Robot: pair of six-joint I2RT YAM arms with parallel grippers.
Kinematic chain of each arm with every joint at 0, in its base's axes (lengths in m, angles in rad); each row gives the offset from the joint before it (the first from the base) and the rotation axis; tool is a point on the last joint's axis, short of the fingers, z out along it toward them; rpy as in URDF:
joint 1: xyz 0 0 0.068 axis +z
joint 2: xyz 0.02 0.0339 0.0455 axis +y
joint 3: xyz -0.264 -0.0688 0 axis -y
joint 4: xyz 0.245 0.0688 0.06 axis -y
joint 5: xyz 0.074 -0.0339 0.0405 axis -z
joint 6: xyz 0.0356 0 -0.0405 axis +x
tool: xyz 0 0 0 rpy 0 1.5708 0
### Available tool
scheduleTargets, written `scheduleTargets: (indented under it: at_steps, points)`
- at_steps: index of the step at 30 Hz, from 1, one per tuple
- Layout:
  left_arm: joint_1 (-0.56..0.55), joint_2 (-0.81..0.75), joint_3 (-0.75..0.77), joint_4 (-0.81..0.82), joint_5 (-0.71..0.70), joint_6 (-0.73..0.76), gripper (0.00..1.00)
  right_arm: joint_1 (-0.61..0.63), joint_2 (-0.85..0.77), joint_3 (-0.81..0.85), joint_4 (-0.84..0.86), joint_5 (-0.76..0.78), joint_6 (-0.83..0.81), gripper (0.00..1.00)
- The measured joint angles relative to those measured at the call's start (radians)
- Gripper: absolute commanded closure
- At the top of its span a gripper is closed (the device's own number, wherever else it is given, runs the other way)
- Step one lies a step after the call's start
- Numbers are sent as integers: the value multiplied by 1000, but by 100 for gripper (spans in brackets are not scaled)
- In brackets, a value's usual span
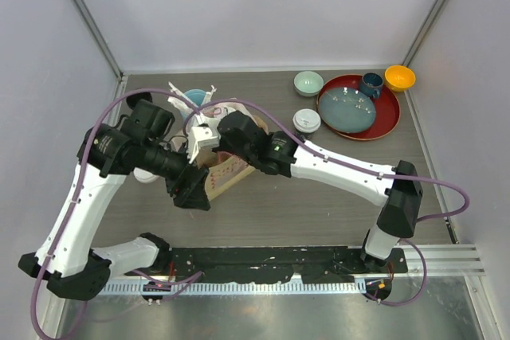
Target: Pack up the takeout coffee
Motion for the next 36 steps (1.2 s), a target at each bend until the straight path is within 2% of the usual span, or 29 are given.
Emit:
scheduleTargets:
  at_steps: [5,9,11,12,13,17,20,27,30,33,36]
  points:
    - [127,29,-3,7,108,-31,21,-8,47,30,22,50,7,99]
    - [163,41,-43,17,178,-49,20,-14,54,10,23,67,8,99]
    - [171,49,-51,15,225,-63,23,-15,54,-2,23,67,8,99]
    - [183,51,-45,40,231,-65,30,-15,54,-6,-5,66,-24,99]
    - [215,51,-29,70,231,-68,33,-15,48,-27,-56,41,-37,99]
    - [254,78,35,-16,283,-45,35,-3,44,-40,-51,-35,6,99]
    - [254,64,48,-16,260,19,32,-4,35,-36,-37,-54,11,99]
    - [254,55,57,-17,218,77,33,0,35,-42,-13,-76,27,99]
    - [255,74,92,-7,218,141,42,-4,29,-33,-14,-85,18,99]
    - [314,60,97,20,149,162,42,-6,14,-72,-203,-103,-35,99]
    - [272,3,-19,87,-21,211,38,16,14,-73,-319,-173,-108,99]
